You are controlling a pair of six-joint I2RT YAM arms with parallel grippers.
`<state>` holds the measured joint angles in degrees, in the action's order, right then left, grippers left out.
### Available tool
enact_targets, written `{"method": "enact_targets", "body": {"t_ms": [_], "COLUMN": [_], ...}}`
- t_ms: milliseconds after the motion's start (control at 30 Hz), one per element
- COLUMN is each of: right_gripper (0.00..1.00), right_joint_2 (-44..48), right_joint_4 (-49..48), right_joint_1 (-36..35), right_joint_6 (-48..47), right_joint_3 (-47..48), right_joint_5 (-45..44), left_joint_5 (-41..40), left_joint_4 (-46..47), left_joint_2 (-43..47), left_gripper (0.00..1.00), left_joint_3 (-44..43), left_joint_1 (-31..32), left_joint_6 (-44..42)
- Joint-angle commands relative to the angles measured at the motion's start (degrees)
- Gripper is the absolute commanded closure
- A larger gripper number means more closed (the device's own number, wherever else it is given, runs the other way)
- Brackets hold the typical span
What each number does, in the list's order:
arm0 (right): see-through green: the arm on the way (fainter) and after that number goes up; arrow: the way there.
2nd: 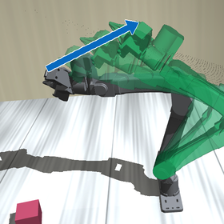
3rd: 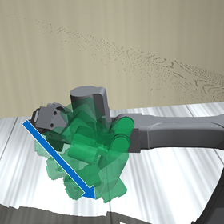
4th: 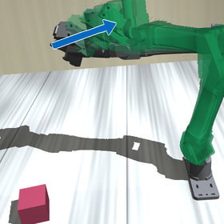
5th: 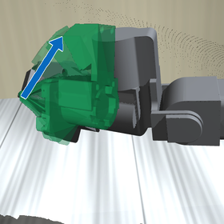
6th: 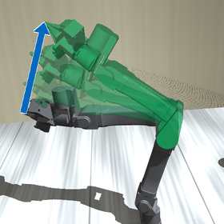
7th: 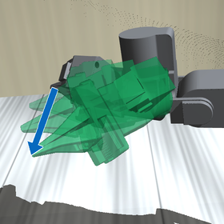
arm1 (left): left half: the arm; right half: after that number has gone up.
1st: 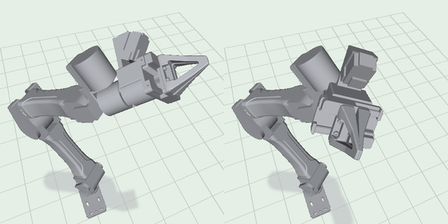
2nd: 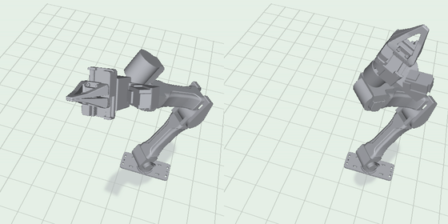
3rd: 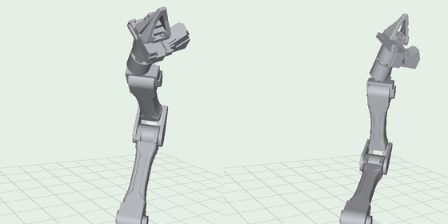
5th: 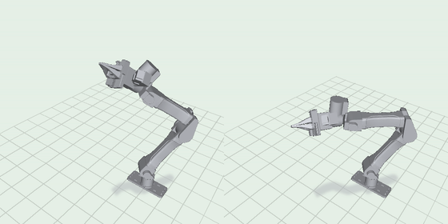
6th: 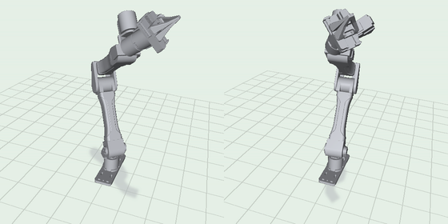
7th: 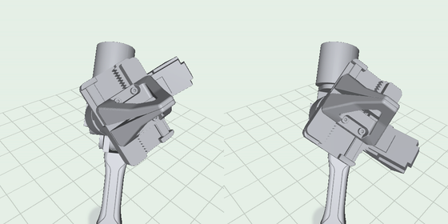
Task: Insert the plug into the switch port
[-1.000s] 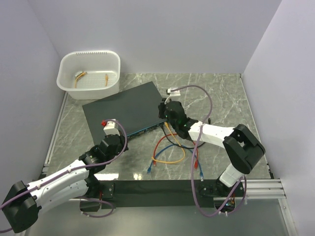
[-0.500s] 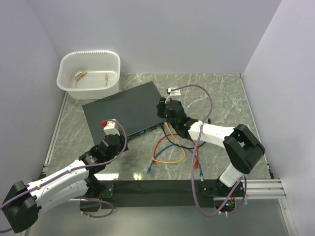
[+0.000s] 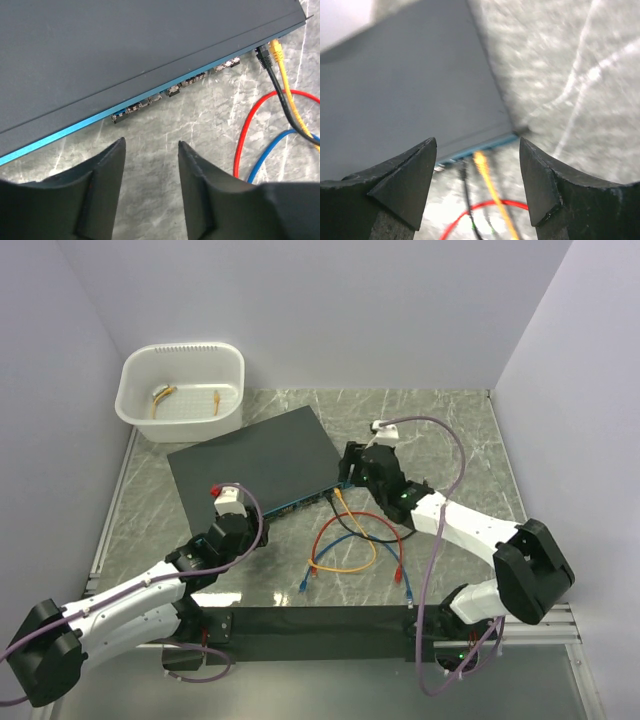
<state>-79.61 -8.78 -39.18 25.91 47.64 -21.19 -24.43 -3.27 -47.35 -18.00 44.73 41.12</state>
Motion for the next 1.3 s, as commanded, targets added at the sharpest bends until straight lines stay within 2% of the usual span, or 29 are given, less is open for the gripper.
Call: {"method": "enact_targets", "body": {"t_ms": [0, 100, 267, 333, 600, 767, 867, 1000, 1133, 1267], "right_gripper": [0.26, 0.27, 0.44, 0.48, 0.50, 0.51, 0.52, 0.54, 0.58, 0.64], "right_joint_2": [0.34, -0.72, -3.35, -5.45, -10.65, -13.72, -15.39, -17.06, -17.94, -18.56], "right_joint_4": [4.55, 4.12, 2.28, 3.23, 6.31, 8.33, 9.47, 10.27, 10.88, 11.76], "right_joint_1": [4.36, 7.71, 8.07, 6.84, 1.04, -1.42, -1.69, -1.95, -2.30, -2.48], "right_joint_6": [3.44, 4.58, 3.18, 2.66, 1.43, -0.07, -0.51, -1.13, -1.39, -1.74], "right_joint_3": [-1.05, -0.79, 0.18, 0.87, 2.28, 5.00, 6.32, 7.56, 7.91, 8.44], "right_joint_5": [5.42, 12.54, 23.02, 25.23, 19.97, 16.45, 15.83, 16.00, 16.00, 15.66], "left_joint_5": [-0.89, -1.33, -1.41, -1.94, -7.91, -14.68, -11.10, -1.70, 3.49, 5.00], "left_joint_4": [1.51, 0.98, 0.46, 0.10, -3.67, -5.00, -1.94, 0.36, 2.56, 6.60], "left_joint_2": [0.24, -0.02, -1.60, -1.86, -2.13, -3.88, -5.64, -10.20, -16.96, -20.93], "left_gripper": [0.44, 0.39, 0.41, 0.41, 0.40, 0.29, 0.29, 0.30, 0.31, 0.32], "left_joint_3": [-1.25, -1.51, -2.39, -2.48, -5.37, -10.20, -11.79, -14.34, -16.10, -16.19], "left_joint_1": [0.27, 0.27, 0.27, 0.27, 0.27, -0.69, -5.69, -14.91, -19.58, -20.91], "left_joint_6": [0.01, 0.45, 0.54, 0.80, 4.05, 5.37, 2.57, 0.28, 0.36, 0.36]}}
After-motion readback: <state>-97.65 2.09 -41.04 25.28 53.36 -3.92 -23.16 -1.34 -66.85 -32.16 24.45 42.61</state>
